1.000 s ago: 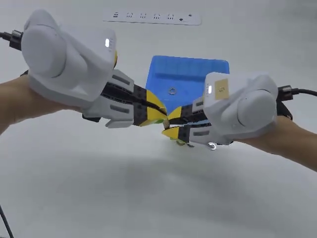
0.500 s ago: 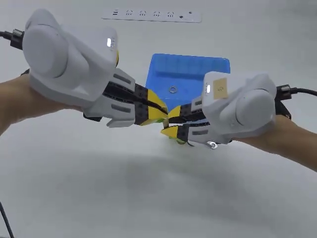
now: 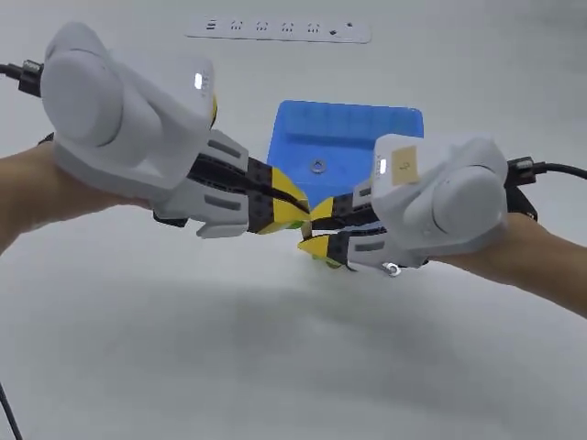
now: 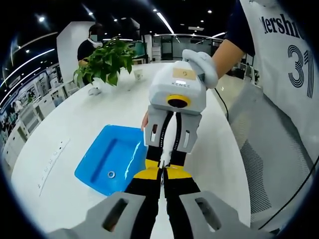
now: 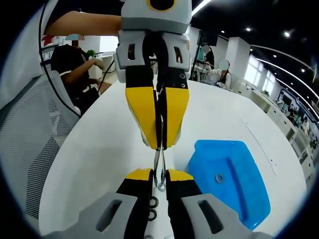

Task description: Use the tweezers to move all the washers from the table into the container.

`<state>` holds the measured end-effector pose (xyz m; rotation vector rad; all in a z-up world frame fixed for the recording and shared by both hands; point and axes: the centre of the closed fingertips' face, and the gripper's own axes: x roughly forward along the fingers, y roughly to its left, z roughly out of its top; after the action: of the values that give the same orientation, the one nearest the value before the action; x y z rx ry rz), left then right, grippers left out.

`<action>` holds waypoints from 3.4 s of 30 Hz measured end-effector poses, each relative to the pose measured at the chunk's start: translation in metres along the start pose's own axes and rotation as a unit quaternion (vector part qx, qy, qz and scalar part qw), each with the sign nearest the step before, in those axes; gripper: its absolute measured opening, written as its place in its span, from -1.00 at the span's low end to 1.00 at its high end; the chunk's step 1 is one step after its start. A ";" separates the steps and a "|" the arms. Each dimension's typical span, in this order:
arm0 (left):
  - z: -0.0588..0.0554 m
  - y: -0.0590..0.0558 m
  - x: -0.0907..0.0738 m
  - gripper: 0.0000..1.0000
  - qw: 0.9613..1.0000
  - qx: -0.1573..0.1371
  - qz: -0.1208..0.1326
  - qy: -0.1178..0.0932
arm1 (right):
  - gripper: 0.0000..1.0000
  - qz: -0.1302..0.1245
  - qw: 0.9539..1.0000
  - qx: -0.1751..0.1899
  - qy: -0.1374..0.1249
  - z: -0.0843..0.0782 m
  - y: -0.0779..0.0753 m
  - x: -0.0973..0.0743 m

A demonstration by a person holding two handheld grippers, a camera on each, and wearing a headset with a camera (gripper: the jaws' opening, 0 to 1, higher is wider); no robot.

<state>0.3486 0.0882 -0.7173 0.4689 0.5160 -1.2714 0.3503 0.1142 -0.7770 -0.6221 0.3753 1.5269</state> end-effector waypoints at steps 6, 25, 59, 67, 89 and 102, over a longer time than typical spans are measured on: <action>0.001 0.000 0.001 -0.89 1.000 -0.002 -0.002 -0.001 | -0.79 -0.002 1.000 0.009 -0.002 -0.001 -0.001 0.000; 0.004 -0.002 -0.003 -0.89 1.000 0.002 0.001 0.004 | -0.80 -0.010 1.000 0.001 0.006 0.001 -0.002 -0.004; 0.001 0.000 0.003 -0.89 1.000 0.005 -0.009 0.016 | -0.75 0.014 1.000 0.005 0.003 0.000 -0.004 -0.005; 0.001 0.003 0.004 -0.89 1.000 0.007 -0.013 0.024 | -0.79 0.027 1.000 0.001 0.004 -0.002 -0.001 -0.004; 0.013 -0.005 -0.010 -0.89 0.999 0.013 -0.016 0.025 | -0.81 0.019 1.000 -0.016 0.001 0.012 0.002 -0.016; 0.048 0.003 -0.026 -0.89 0.998 0.054 0.007 0.014 | -0.81 -0.011 0.998 -0.055 -0.004 0.038 -0.017 -0.045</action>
<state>0.3506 0.0806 -0.6632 0.5810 0.4685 -1.2844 0.3601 0.1011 -0.7177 -0.7046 0.2788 1.5370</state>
